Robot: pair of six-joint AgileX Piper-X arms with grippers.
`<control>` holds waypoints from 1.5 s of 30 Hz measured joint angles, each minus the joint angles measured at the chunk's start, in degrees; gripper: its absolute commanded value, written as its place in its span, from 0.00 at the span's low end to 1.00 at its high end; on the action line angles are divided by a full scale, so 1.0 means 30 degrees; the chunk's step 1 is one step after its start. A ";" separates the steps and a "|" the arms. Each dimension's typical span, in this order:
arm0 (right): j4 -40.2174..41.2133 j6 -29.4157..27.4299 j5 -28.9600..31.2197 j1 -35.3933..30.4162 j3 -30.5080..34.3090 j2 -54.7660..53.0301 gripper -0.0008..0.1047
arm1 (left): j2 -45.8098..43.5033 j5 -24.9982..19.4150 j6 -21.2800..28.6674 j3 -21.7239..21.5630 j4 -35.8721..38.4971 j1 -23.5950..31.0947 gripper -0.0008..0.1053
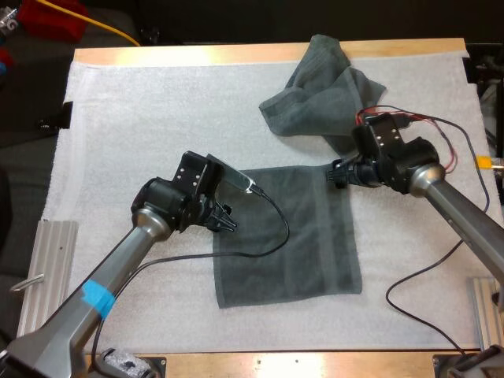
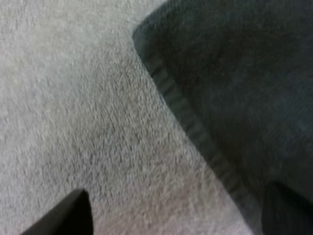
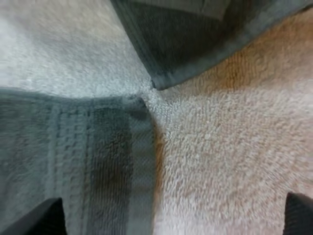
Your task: Pick towel from pile, fold and stack
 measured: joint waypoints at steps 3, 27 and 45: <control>0.0770 0.0062 -0.0382 0.0000 0.0000 -0.0845 0.80 | -0.1338 0.0597 -0.0313 0.0000 0.0422 0.0000 0.65; 0.6801 0.0496 -0.1618 0.1749 0.0000 -0.9187 0.80 | -1.2963 0.5124 -0.5063 0.0000 0.6576 0.0000 0.65; 1.1239 0.7022 0.1287 0.8746 0.0000 -1.3604 0.80 | -1.7697 0.8317 -0.6713 0.0000 1.1267 0.0000 0.65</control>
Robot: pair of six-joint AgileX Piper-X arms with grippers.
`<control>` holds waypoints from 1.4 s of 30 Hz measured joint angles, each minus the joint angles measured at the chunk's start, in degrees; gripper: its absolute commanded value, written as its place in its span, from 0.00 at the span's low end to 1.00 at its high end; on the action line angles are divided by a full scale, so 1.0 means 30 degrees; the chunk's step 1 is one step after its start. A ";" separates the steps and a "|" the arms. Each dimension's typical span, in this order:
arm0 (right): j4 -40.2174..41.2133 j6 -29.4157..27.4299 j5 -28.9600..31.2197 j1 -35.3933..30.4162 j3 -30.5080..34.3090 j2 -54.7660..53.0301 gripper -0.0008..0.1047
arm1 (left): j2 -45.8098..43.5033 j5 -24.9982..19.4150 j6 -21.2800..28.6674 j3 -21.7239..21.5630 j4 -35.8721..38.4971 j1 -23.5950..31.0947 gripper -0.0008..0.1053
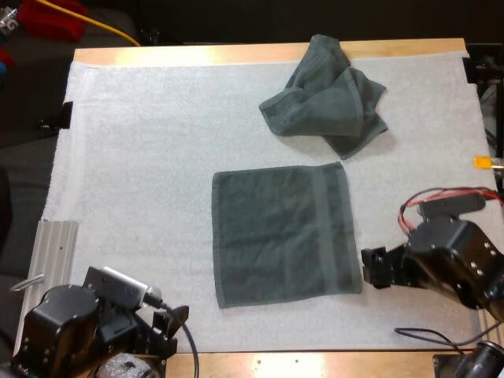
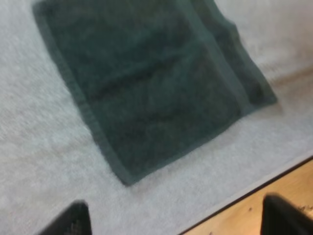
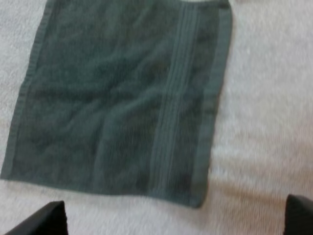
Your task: Pick towel from pile, fold and stack
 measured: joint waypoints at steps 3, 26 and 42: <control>0.0537 0.1008 0.0449 0.1010 0.0073 -0.0384 0.80 | -0.0406 0.0178 -0.0093 -0.0034 0.0707 0.0000 0.65; -0.4104 0.6474 0.0926 0.3809 0.9801 -0.3569 0.80 | -0.1154 0.1374 -0.0324 -0.0034 0.1219 0.0000 0.65; -1.0346 0.8440 0.0317 0.3809 1.4696 -0.3569 0.80 | -0.1154 0.0986 -0.0324 -0.0034 0.1219 0.0000 0.65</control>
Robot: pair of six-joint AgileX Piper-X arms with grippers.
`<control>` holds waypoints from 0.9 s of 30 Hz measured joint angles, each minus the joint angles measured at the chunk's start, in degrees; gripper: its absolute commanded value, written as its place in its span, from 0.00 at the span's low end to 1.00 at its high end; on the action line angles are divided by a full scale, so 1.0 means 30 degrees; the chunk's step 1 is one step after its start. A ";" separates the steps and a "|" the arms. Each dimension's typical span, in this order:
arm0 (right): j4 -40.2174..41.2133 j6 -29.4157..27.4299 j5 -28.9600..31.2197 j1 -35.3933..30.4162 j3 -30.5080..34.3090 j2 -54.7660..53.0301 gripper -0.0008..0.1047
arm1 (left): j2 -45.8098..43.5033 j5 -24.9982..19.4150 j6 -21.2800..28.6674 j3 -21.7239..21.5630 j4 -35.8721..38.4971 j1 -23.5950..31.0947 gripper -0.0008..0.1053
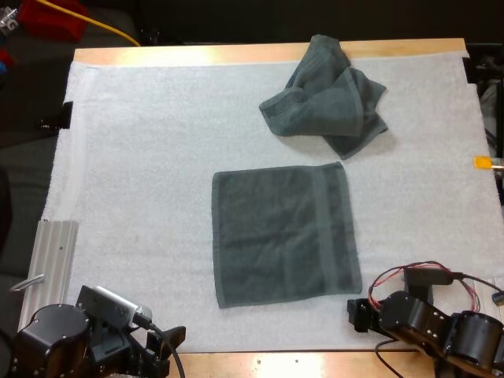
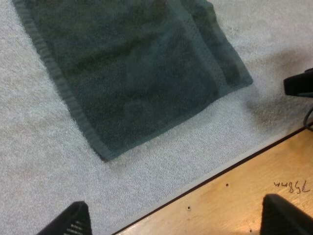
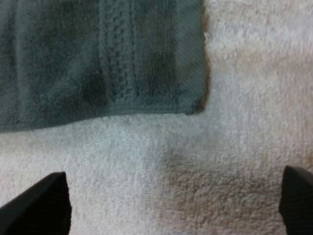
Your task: Pick towel from pile, fold and stack
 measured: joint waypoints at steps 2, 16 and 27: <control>-0.0889 0.0294 -0.0208 0.0000 0.0454 0.0000 0.80 | 0.0000 0.0008 0.0000 0.0000 0.0000 0.0000 0.65; -0.6566 0.2359 -0.2444 -0.3230 0.3484 0.0000 0.80 | 0.0000 0.0615 0.0000 0.0000 0.0000 0.0000 0.65; -1.0818 0.2479 -0.6890 -0.6869 0.5852 0.0000 0.80 | 0.0000 0.0656 0.0000 0.0000 0.0000 0.0000 0.65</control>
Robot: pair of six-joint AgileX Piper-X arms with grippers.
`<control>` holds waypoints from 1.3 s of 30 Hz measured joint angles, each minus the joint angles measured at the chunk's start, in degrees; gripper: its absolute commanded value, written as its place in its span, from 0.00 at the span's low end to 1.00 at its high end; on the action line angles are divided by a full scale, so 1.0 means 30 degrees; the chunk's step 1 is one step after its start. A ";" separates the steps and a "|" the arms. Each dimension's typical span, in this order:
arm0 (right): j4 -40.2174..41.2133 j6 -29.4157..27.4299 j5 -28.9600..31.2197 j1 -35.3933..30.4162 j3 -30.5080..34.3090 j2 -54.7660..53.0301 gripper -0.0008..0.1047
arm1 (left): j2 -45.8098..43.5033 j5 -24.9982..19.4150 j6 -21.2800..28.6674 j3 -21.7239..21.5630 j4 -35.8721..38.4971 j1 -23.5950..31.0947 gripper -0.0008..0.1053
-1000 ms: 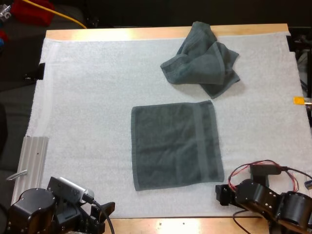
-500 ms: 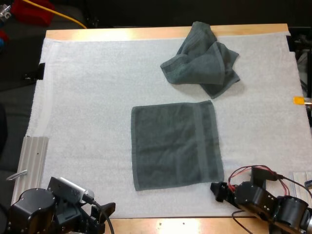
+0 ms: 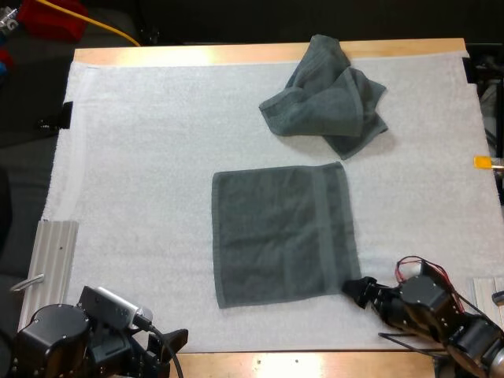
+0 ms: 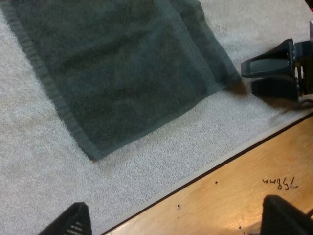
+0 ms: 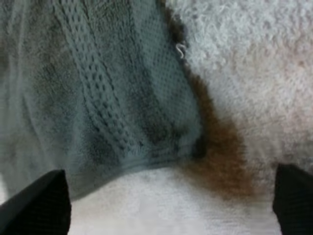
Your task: Pick towel from pile, fold and stack
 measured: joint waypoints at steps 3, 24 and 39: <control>-0.1316 0.0285 -0.0372 -0.0006 0.0536 0.0000 0.80 | 0.0000 0.0000 0.0000 0.0000 0.0000 0.0000 0.65; -0.8125 0.1700 -0.0736 -0.0035 0.0580 0.5244 0.66 | 0.0000 0.0043 0.0000 0.0000 0.0000 0.0000 0.65; -0.6321 0.1830 0.0527 -0.0035 0.0656 0.5317 0.12 | 0.0000 0.0043 0.0000 0.0000 0.0000 0.0000 0.65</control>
